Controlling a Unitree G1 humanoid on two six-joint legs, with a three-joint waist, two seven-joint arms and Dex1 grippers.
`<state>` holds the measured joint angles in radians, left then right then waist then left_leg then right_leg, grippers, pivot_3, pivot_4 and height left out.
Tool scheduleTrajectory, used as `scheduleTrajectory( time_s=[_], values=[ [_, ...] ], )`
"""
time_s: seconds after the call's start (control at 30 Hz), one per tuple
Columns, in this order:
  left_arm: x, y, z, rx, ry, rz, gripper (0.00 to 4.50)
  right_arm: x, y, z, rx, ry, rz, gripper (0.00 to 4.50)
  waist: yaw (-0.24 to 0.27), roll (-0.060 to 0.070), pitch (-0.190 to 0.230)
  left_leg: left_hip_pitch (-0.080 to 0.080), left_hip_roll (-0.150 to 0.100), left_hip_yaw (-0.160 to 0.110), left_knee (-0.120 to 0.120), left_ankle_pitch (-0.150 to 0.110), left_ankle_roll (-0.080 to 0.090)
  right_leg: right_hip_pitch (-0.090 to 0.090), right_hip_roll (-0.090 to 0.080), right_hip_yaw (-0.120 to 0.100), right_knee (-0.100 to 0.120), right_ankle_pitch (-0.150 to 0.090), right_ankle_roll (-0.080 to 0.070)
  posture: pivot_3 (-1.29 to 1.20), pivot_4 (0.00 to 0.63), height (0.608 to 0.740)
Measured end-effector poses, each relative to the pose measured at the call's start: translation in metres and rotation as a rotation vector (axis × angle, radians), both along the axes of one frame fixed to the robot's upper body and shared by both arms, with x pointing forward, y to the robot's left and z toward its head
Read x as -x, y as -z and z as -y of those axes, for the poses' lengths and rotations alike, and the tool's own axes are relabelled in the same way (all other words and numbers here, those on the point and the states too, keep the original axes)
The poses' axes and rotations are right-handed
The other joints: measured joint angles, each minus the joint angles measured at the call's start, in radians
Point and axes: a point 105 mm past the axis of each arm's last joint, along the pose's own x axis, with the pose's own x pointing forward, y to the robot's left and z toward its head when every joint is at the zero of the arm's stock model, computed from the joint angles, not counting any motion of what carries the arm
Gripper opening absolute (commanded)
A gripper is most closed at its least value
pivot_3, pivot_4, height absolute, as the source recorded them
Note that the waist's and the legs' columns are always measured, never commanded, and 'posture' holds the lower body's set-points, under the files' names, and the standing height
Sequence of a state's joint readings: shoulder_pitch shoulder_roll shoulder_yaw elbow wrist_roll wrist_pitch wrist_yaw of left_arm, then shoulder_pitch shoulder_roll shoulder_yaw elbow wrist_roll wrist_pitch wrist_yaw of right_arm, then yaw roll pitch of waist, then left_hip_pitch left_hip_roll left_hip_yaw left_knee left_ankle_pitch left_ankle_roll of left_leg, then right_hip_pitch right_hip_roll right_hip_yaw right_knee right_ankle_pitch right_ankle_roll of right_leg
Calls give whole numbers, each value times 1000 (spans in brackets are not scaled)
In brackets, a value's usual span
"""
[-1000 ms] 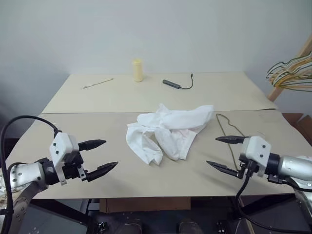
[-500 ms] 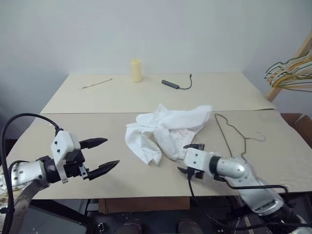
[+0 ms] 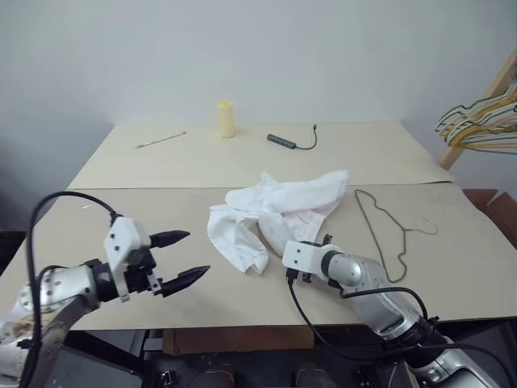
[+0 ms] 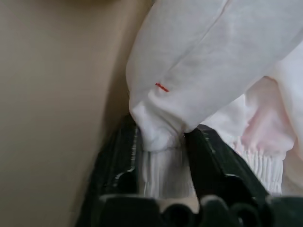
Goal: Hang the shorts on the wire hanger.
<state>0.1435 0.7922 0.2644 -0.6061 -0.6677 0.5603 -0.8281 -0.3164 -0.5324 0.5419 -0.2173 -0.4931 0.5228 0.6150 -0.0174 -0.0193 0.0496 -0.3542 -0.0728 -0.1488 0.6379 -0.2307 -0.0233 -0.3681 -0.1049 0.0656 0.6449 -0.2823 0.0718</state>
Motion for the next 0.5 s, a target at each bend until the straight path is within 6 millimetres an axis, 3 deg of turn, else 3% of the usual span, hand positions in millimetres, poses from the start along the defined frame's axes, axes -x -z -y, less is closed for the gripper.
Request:
scheduleTrajectory(
  time_s=[0.07, 0.33, 0.5],
  values=[
    [-7, 5, 10, 12, -18, -20, 4500, -1, 1, 1, 4, 5, 0, 66, 0, 0, 0, 0, 0, 0, 0, 0, 0, 0, 0, 0, 0, 0, 0, -39, 29, 740],
    [-38, 35, 56, 53, -153, -206, 4500, -1, -2, -3, -33, 8, -9, 24, -12, -1, 0, 0, 0, 0, 0, 0, -1, 3, 2, 2, 1, 2, -3, -78, 21, 740],
    [-51, 72, 74, -161, -204, -346, 4500, -1, -8, -6, -51, -7, 5, 24, -32, -2, -1, -1, 0, 0, 0, -1, -2, 2, 4, 2, 1, 0, 0, -81, 14, 740]
  ],
)
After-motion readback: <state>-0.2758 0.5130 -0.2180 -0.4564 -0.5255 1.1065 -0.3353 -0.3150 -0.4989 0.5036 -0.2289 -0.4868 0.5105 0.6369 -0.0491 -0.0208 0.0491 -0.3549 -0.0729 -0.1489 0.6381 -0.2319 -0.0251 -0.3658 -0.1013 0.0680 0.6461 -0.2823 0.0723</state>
